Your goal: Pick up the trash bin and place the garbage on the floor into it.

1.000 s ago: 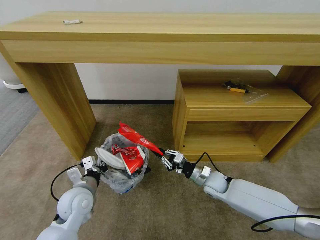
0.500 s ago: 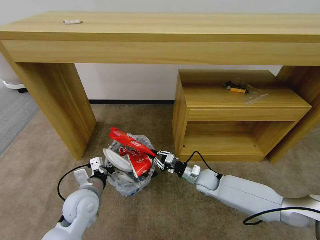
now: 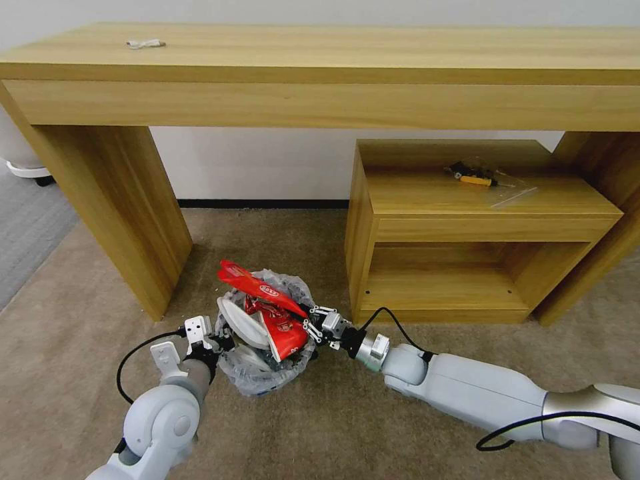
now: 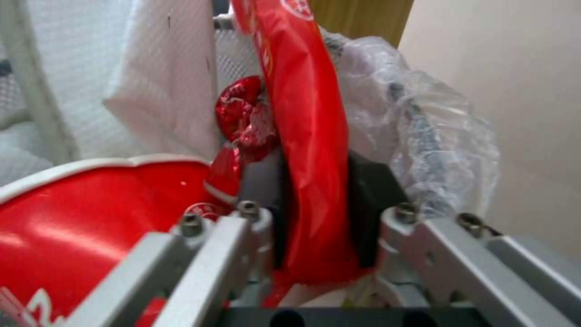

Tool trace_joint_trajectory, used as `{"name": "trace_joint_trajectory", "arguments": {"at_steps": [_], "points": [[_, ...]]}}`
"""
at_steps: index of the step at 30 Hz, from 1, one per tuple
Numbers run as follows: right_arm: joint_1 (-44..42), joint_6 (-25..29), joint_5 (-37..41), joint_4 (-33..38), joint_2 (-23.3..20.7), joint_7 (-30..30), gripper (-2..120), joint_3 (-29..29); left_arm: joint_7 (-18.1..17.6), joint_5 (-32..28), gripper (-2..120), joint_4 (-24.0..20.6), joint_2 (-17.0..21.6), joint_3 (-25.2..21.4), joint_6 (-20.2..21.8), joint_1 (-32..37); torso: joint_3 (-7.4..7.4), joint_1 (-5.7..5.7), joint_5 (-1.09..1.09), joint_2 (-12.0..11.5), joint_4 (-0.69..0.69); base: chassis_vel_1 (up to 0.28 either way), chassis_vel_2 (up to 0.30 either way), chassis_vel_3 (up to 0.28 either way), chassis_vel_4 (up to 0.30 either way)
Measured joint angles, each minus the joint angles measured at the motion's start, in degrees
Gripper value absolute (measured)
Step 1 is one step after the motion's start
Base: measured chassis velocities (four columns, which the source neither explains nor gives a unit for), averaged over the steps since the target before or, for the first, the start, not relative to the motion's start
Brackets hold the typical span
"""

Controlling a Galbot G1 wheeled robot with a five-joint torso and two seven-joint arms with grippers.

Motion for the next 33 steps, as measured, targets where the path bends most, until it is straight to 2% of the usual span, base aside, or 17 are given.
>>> {"name": "trace_joint_trajectory", "arguments": {"at_steps": [2, 4, 6, 8, 9, 11, 14, 15, 17, 19, 33], "points": [[-0.2, 0.0, -0.1, 0.5, -0.1, 0.0, 37, 0.0, 0.0, -0.2, 0, -0.1, 0.0, -0.1, 0.0, 0.2, 0.0, 0.0, 0.0, 0.0, 0.0, 0.0, 0.0, 0.0, 0.0], [-0.2, 0.0, -0.1, 0.6, -0.2, -0.1, 41, 0.0, 0.0, -0.2, 0, -0.2, -0.1, -0.2, 0.0, 0.2, 0.0, 0.0, 0.0, 0.0, 0.0, 0.0, 0.0, 0.0, 0.0], [-0.2, 0.0, -0.1, 0.8, -0.5, -0.2, 52, 0.2, 0.0, -0.3, 0, -0.1, -0.2, -0.2, 0.0, 0.3, 0.0, 0.0, 0.0, 0.0, 0.0, 0.0, 0.0, 0.0, 0.0], [-0.2, 0.0, -0.2, 0.9, -0.6, -0.4, 55, 0.3, 0.1, -0.3, 0, 0.1, -0.4, -0.1, 0.0, 0.3, 0.0, 0.0, 0.0, 0.0, 0.0, 0.0, 0.0, 0.0, 0.0], [0.0, 0.1, -0.2, 1.0, -0.7, -0.6, 63, 0.4, 0.1, -0.2, 0, 0.4, -0.7, 0.2, 0.0, 0.3, -0.01, 0.0, 0.0, 0.0, 0.0, 0.0, 0.0, 0.0, 0.0], [0.0, 0.1, -0.2, 1.0, -0.8, -0.7, 65, 0.4, 0.2, -0.2, 0, 0.5, -0.8, 0.3, 0.0, 0.3, 0.0, 0.0, 0.0, 0.0, 0.0, 0.0, 0.0, 0.0, 0.0], [0.0, 0.3, -0.3, 1.2, -1.1, -1.0, 81, 1.0, 0.2, -0.1, 0, 1.3, -1.4, 0.9, 0.0, -0.1, 0.0, 0.0, 0.0, 0.0, 0.0, 0.0, 0.0, 0.0, 0.0], [0.0, 0.3, -0.3, 1.2, -1.1, -1.0, 81, 1.0, 0.2, -0.1, 0, 1.3, -1.4, 0.9, 0.0, -0.1, 0.0, 0.0, 0.0, 0.0, 0.0, 0.0, 0.0, 0.0, 0.0], [-0.2, 0.3, -0.2, 1.6, -1.4, -0.9, 91, 1.5, 0.3, -0.2, 0, 1.9, -1.5, 1.1, 0.0, -0.4, 0.0, 0.0, 0.0, 0.0, 0.0, 0.0, 0.0, 0.0, 0.0], [-0.3, 0.2, -0.1, 2.0, -1.5, -0.8, 95, 1.6, 0.3, -0.3, 0, 2.2, -1.6, 1.1, 0.1, -0.5, 0.0, 0.0, 0.01, 0.0, 0.0, 0.0, 0.0, 0.0, 0.0], [-0.3, 0.1, 0.5, 4.6, -2.1, -0.1, 91, 2.1, -0.3, -0.9, 0, 6.1, -0.7, 0.8, 0.0, -2.0, 0.0, 0.0, 0.0, 0.0, 0.0, 0.0, 0.0, 0.0, 0.0]]}}
